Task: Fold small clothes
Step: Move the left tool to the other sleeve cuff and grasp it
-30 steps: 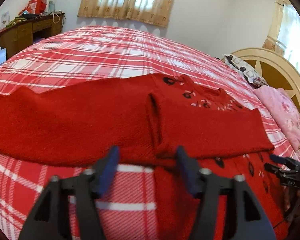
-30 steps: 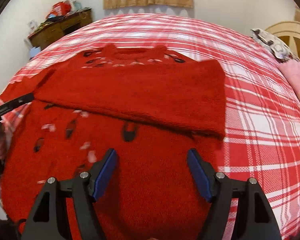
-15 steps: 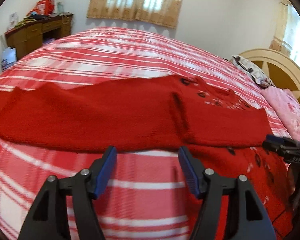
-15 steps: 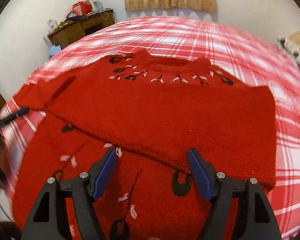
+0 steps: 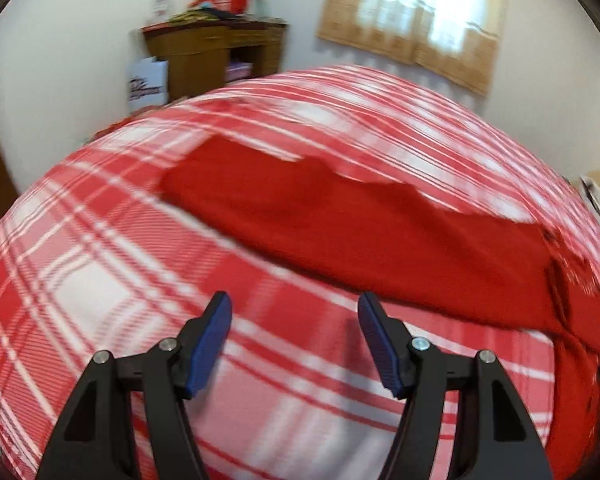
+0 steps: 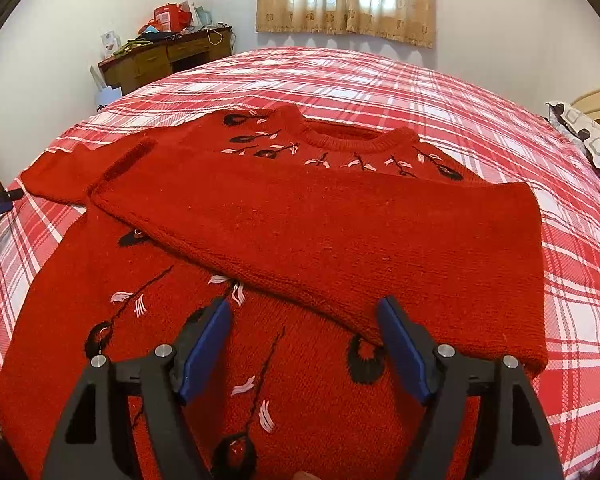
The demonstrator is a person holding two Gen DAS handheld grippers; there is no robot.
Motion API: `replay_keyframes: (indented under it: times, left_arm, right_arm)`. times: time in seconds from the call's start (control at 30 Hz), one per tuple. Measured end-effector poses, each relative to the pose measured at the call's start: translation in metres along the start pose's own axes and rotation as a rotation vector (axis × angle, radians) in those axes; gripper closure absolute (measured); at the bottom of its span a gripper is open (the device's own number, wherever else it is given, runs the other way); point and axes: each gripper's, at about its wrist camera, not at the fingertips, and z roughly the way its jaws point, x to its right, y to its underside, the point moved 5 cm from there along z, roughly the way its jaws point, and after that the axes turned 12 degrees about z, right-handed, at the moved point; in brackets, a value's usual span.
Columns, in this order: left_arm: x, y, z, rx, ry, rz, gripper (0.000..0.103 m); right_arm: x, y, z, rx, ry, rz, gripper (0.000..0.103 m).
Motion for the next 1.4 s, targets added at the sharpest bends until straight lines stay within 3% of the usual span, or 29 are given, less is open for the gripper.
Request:
replay_keyframes:
  times: [0.43,0.97,1.1,1.17,1.2,1.23,1.4]
  left_arm:
    - [-0.053,-0.036,0.032,0.028,0.005,-0.212,0.035]
    - [-0.068,-0.056,0.052,0.069,0.011,-0.256,0.037]
    - [-0.074,-0.054,0.05,0.067,0.002,-0.282,0.052]
    - [-0.078,-0.054,0.051,0.061,0.003,-0.288,0.069]
    - [-0.079,-0.054,0.053,0.053,0.009,-0.289,0.087]
    - [-0.081,-0.053,0.054,0.046,0.018,-0.292,0.097]
    - [-0.083,-0.053,0.046,0.061,0.053,-0.298,0.096]
  right_arm:
    - [-0.002,0.001,-0.001,0.016,0.022,-0.012,0.025]
    - [-0.002,0.001,-0.001,0.021,0.028,-0.015,0.025]
    - [-0.001,0.001,-0.001,0.024,0.031,-0.015,0.025]
    - [-0.001,0.001,-0.001,0.023,0.031,-0.015,0.025]
    - [-0.001,0.001,-0.001,0.023,0.031,-0.015,0.025]
    - [-0.001,0.001,-0.001,0.023,0.031,-0.015,0.025]
    - [-0.002,0.001,-0.001,0.023,0.031,-0.015,0.025]
